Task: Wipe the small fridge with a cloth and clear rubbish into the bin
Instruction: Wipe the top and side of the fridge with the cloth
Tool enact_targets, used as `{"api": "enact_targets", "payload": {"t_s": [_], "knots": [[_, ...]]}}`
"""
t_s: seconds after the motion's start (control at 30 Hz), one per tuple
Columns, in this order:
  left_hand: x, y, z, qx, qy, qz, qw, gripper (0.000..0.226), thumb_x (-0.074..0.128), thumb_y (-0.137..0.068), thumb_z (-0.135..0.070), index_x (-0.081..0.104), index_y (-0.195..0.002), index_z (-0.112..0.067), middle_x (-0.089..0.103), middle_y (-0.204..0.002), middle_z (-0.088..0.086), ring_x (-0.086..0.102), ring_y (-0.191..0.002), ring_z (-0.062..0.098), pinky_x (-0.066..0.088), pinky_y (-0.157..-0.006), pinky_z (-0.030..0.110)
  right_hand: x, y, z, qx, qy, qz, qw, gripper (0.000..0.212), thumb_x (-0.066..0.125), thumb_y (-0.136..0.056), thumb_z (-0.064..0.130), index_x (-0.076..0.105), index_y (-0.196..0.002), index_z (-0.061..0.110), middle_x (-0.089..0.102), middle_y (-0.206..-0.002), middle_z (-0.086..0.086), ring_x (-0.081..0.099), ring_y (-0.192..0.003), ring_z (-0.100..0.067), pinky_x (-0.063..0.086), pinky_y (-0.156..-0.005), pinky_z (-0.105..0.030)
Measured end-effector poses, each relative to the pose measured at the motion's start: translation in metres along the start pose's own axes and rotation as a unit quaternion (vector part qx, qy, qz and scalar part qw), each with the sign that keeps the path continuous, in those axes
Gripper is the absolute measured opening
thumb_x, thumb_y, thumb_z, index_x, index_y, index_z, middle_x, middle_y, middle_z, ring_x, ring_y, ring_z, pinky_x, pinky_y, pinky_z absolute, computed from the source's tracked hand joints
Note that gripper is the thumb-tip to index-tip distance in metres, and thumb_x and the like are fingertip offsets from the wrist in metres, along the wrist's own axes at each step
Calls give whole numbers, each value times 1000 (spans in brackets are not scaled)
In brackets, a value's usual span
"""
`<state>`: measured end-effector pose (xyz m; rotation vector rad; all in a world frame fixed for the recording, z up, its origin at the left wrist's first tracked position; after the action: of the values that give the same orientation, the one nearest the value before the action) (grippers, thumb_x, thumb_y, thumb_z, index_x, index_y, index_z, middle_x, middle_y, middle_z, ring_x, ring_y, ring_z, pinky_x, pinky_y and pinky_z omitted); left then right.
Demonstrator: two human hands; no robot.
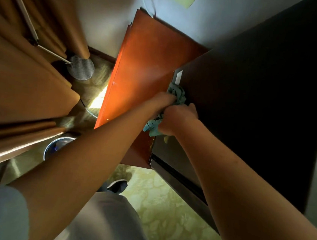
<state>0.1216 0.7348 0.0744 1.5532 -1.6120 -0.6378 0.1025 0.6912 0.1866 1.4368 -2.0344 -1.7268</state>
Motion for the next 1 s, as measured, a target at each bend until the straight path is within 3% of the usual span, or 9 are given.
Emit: {"api": "enact_targets", "payload": {"t_s": [0.1, 0.23, 0.43, 0.5, 0.6, 0.67, 0.73, 0.83, 1.0], "knots": [[2, 4, -12, 17, -3, -9, 1000, 24, 55, -100, -19, 65, -117, -5, 66, -92, 5, 61, -77, 15, 44, -57, 26, -11, 7, -5, 5, 6, -5, 1000, 19, 45, -98, 34, 58, -100, 19, 58, -96, -4, 56, -117, -28, 25, -112, -49], [-4, 9, -57, 83, -52, -28, 995, 26, 54, -99, -24, 63, -120, -11, 65, -94, 2, 60, -81, 13, 42, -59, 24, -37, 7, -17, 39, 11, -72, 997, 31, 43, -99, 33, 63, -116, 17, 65, -114, -6, 55, -118, -29, 29, -107, -47], [-9, -10, -59, 80, -84, -9, 993, 32, 48, -92, -22, 66, -116, -14, 69, -108, 9, 66, -101, 26, 56, -94, 42, -26, -11, -18, 46, -2, -48, 998, 34, 45, -98, 40, 60, -114, 13, 59, -106, -7, 53, -114, -27, 32, -104, -45], [-9, -16, -41, 49, -85, -19, 995, 31, 52, -87, -27, 66, -112, -16, 70, -104, 8, 68, -98, 26, 57, -90, 41, -15, -11, -10, 35, -2, -33, 999, 34, 46, -97, 40, 60, -112, 14, 62, -113, -7, 52, -117, -27, 29, -107, -46], [-5, -2, -24, 18, -67, -15, 997, 26, 55, -95, -23, 66, -113, -9, 68, -98, 9, 66, -90, 23, 52, -68, 31, -11, 0, -3, 23, -3, -23, 999, 32, 45, -98, 36, 63, -115, 16, 63, -118, -7, 51, -122, -28, 25, -112, -47], [-3, 12, -25, 10, -49, 1, 999, 28, 55, -98, -22, 64, -120, -7, 68, -101, 9, 65, -90, 23, 50, -66, 29, -14, 10, -2, 28, 11, -23, 999, 33, 44, -98, 35, 64, -119, 18, 63, -121, -7, 50, -124, -30, 23, -113, -49], [-4, 29, -38, 28, -34, 6, 999, 32, 56, -99, -23, 60, -127, -7, 68, -110, 11, 66, -99, 23, 53, -72, 30, -20, 20, -2, 44, 34, -52, 997, 34, 44, -100, 34, 62, -123, 16, 62, -126, -9, 49, -127, -31, 23, -114, -50], [-6, 51, -65, 85, -35, 4, 996, 33, 55, -100, -23, 59, -129, -8, 68, -112, 9, 64, -94, 20, 48, -61, 25, -31, 33, -7, 81, 70, -130, 986, 39, 42, -102, 35, 59, -127, 11, 61, -129, -13, 49, -129, -33, 26, -114, -50], [5, 72, -61, 115, -95, -14, 989, 18, 51, -100, -19, 62, -113, -13, 67, -107, 6, 63, -96, 19, 49, -70, 25, -24, 50, -9, 67, 33, -96, 993, 28, 45, -99, 32, 62, -113, 14, 58, -94, -7, 57, -105, -28, 34, -101, -45]]}}
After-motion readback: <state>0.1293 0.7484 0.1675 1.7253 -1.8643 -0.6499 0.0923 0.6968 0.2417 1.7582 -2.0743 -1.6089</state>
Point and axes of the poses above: each hand's wrist, its own y-axis away from the middle knuckle, its own x-axis out of the palm, z = x × y, the point moved 1 cm from there along -y, towards the middle knuckle
